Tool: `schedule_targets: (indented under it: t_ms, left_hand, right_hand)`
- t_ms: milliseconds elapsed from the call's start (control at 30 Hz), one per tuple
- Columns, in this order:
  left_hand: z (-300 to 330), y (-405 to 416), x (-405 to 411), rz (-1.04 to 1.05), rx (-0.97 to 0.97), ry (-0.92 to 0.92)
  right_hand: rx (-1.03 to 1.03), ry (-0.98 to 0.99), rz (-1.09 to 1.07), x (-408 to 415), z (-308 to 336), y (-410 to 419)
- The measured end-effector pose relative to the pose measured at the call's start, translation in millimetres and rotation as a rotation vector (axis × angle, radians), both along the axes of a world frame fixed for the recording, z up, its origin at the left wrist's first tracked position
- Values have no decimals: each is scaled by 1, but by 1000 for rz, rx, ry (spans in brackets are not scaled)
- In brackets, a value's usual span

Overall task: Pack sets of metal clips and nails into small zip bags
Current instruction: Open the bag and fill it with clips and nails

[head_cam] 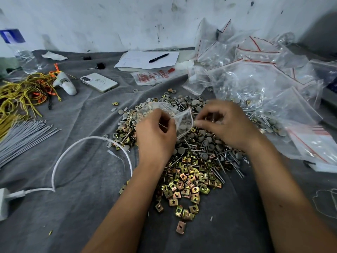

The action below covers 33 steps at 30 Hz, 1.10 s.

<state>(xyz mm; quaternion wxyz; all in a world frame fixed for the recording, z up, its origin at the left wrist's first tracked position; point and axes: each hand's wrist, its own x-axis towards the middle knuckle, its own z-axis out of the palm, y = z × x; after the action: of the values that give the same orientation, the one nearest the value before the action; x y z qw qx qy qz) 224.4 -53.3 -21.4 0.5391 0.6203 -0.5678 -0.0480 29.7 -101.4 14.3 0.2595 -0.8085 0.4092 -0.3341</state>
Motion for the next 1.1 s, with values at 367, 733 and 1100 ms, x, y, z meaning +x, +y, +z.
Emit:
schedule_targets:
  t_ms: [367, 733, 1100]
  left_hand:
    - [3, 3, -4, -15, -127, 5]
    - [1, 2, -1, 54, -56, 112]
    - [4, 3, 2, 161, -53, 214]
  right_hand:
    - [-299, 22, 28, 37, -15, 10]
    - [-244, -83, -6, 32, -18, 7]
    - [-161, 86, -16, 12, -18, -3]
